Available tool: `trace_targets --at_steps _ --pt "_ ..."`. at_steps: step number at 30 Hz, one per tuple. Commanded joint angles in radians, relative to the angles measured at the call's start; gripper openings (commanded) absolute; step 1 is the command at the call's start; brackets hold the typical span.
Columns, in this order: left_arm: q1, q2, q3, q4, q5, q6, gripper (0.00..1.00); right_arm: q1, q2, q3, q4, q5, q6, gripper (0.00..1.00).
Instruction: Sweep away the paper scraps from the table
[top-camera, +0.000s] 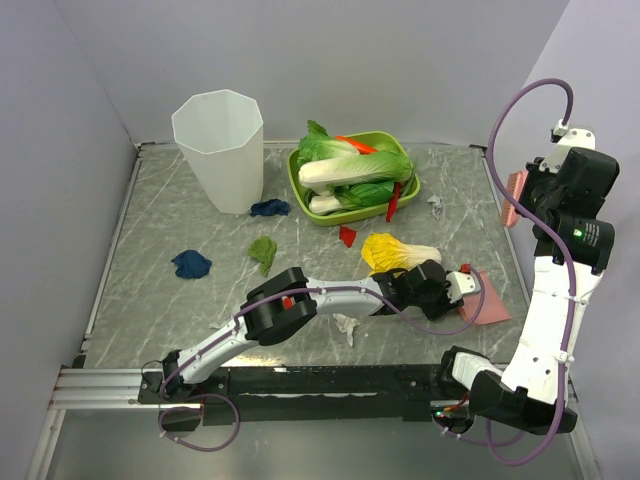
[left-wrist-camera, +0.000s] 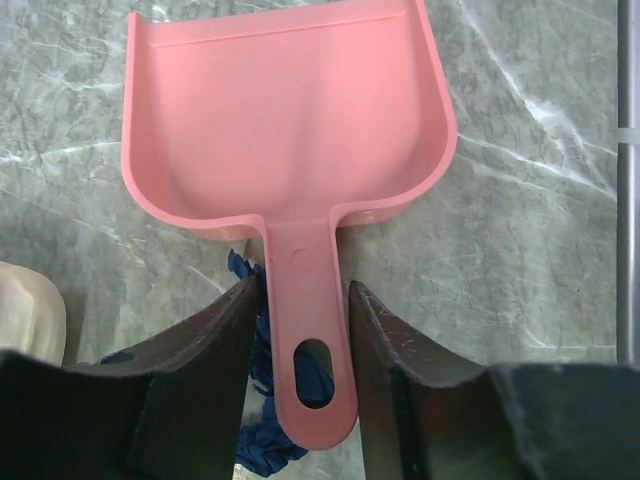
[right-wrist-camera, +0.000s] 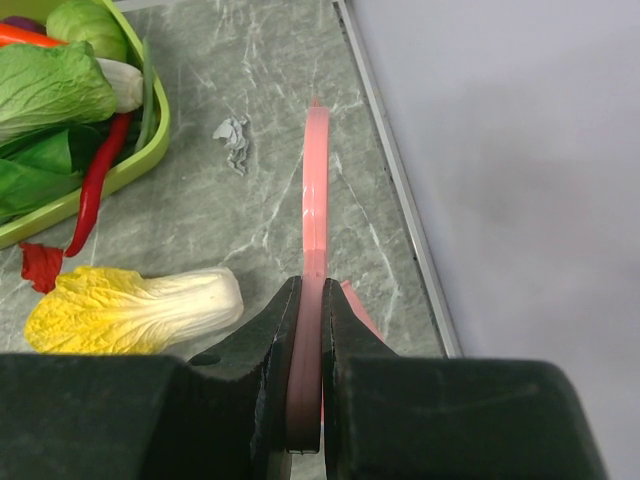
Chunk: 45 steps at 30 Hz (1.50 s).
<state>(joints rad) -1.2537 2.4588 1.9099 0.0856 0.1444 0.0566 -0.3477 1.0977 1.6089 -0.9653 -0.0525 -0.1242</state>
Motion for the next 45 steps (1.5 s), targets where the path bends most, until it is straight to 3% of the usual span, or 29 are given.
trace_targets --at_steps 1,8,15,23,28,34,45 --pt "-0.006 -0.006 0.032 0.017 0.015 0.015 0.44 -0.008 -0.006 0.023 0.027 -0.006 0.008 0.0" --pt "-0.003 -0.046 0.037 0.06 0.055 0.005 0.37 -0.008 -0.012 0.019 0.037 0.013 -0.006 0.0" --pt "0.025 -0.179 -0.051 0.103 0.122 -0.005 0.17 -0.008 0.001 0.061 0.054 0.0 0.008 0.0" --pt "0.08 -0.333 -0.123 0.049 0.144 0.02 0.02 -0.008 0.024 0.149 0.06 -0.056 0.037 0.0" --pt "0.128 -0.481 -0.204 -0.078 0.165 0.067 0.01 -0.008 0.013 0.14 0.141 -0.09 0.003 0.0" --pt "0.27 -0.742 -0.365 -0.297 0.218 0.155 0.01 -0.008 0.076 0.134 0.161 -0.214 0.015 0.0" --pt "0.686 -1.141 -0.627 -0.61 0.382 0.387 0.01 0.056 0.318 0.157 0.155 -0.397 -0.06 0.0"
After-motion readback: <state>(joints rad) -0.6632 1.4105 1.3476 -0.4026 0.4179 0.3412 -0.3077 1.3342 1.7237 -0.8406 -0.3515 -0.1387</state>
